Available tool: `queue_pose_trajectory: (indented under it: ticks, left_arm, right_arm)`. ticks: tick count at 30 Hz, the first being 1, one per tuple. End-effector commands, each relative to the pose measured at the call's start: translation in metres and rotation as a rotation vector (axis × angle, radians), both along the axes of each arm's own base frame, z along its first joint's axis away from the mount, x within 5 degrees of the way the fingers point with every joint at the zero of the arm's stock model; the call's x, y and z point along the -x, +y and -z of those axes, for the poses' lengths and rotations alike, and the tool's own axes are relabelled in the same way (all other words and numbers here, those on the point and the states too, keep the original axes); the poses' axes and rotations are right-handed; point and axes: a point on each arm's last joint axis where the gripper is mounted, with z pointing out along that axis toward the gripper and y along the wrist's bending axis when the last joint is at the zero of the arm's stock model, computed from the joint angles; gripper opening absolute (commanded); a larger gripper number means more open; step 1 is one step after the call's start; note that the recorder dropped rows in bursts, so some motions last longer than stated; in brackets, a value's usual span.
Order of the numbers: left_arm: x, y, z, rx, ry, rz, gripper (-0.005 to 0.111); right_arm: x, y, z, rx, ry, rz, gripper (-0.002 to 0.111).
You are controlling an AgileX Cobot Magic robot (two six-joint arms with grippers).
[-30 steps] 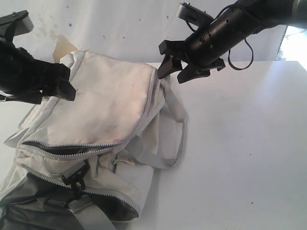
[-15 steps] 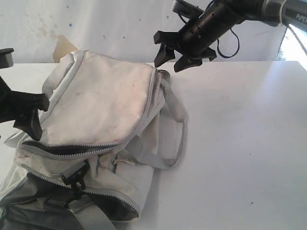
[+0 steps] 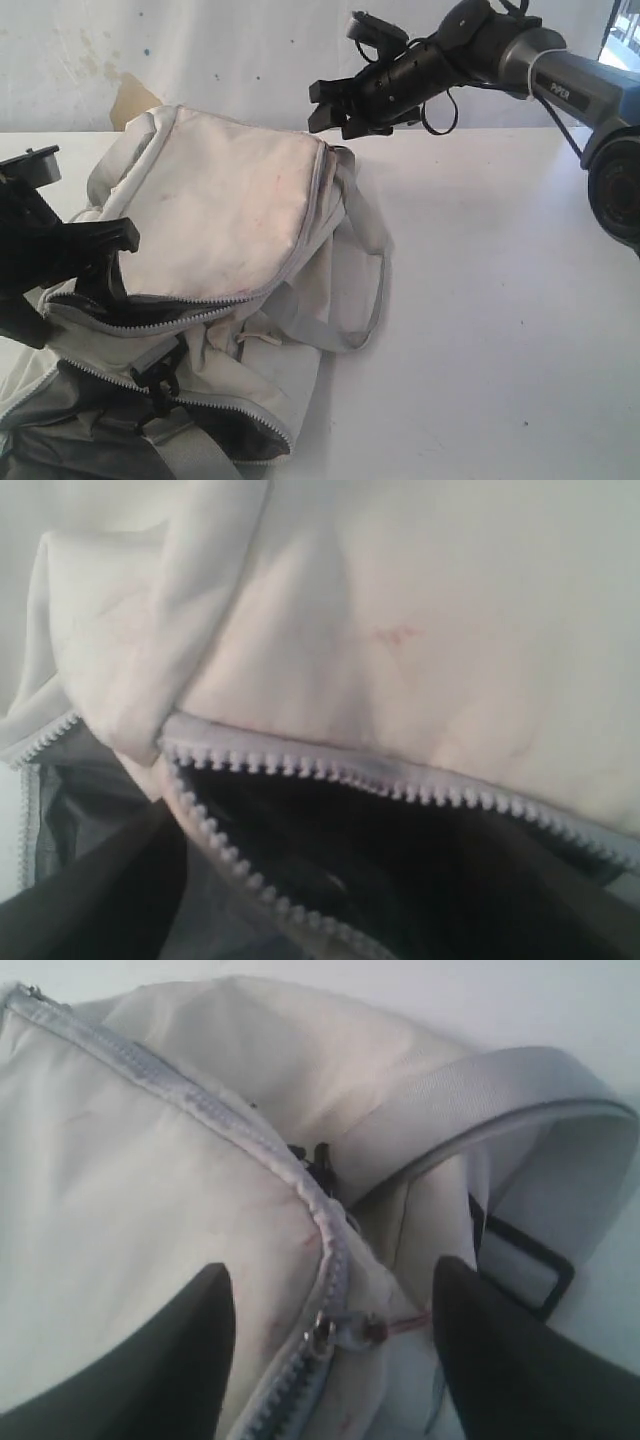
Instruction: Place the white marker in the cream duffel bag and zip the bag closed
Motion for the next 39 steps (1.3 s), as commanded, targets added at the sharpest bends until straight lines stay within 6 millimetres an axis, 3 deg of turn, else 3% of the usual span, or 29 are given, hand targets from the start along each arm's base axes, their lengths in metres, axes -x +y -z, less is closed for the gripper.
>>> queue_pose_trajectory:
  ticks: [1, 7, 21, 24, 25, 27, 28, 29, 30, 33, 35, 39]
  left_arm:
    - [-0.003, -0.002, 0.001, 0.024, -0.023, -0.024, 0.082]
    - [-0.002, -0.007, -0.001, 0.073, -0.006, -0.052, 0.082]
    - [0.0, -0.005, 0.0, 0.052, 0.019, -0.037, 0.082]
    - [0.004, -0.001, 0.007, 0.018, 0.036, -0.04, 0.082]
    - [0.005, -0.001, 0.01, 0.016, 0.04, -0.045, 0.082]
    - [0.004, 0.0, 0.015, 0.02, 0.021, -0.072, 0.079]
    - [0.001, -0.001, 0.015, 0.032, -0.013, -0.096, 0.068]
    - [-0.001, -0.002, 0.014, 0.047, -0.03, -0.106, 0.062]
    - [-0.004, -0.004, 0.013, 0.07, -0.061, -0.125, 0.047]
    - [-0.008, -0.006, 0.012, 0.095, -0.098, -0.146, 0.009]
    - [-0.009, -0.005, 0.012, 0.089, -0.111, -0.134, 0.0]
    - [-0.011, 0.002, 0.011, 0.033, -0.122, -0.113, 0.0]
  right_arm:
    - [-0.012, -0.003, -0.006, 0.016, -0.139, -0.004, 0.054]
    - [-0.005, 0.002, 0.001, 0.088, -0.213, -0.226, 0.054]
    - [-0.01, 0.005, 0.03, 0.052, -0.163, -0.206, 0.054]
    - [-0.009, 0.007, 0.035, 0.031, -0.134, -0.219, 0.054]
    - [-0.008, 0.007, 0.035, 0.031, -0.129, -0.224, 0.051]
    - [-0.007, 0.008, 0.034, 0.029, -0.121, -0.235, 0.035]
    - [-0.007, 0.008, 0.034, 0.027, -0.115, -0.234, 0.021]
    - [-0.006, 0.008, 0.035, 0.026, -0.112, -0.235, 0.014]
    - [-0.006, 0.008, 0.035, 0.025, -0.105, -0.241, 0.004]
    - [-0.003, 0.008, 0.035, 0.019, -0.076, -0.255, 0.0]
    - [-0.001, 0.009, 0.036, 0.018, -0.061, -0.272, 0.0]
    - [0.002, 0.003, 0.029, 0.066, -0.013, -0.245, 0.0]
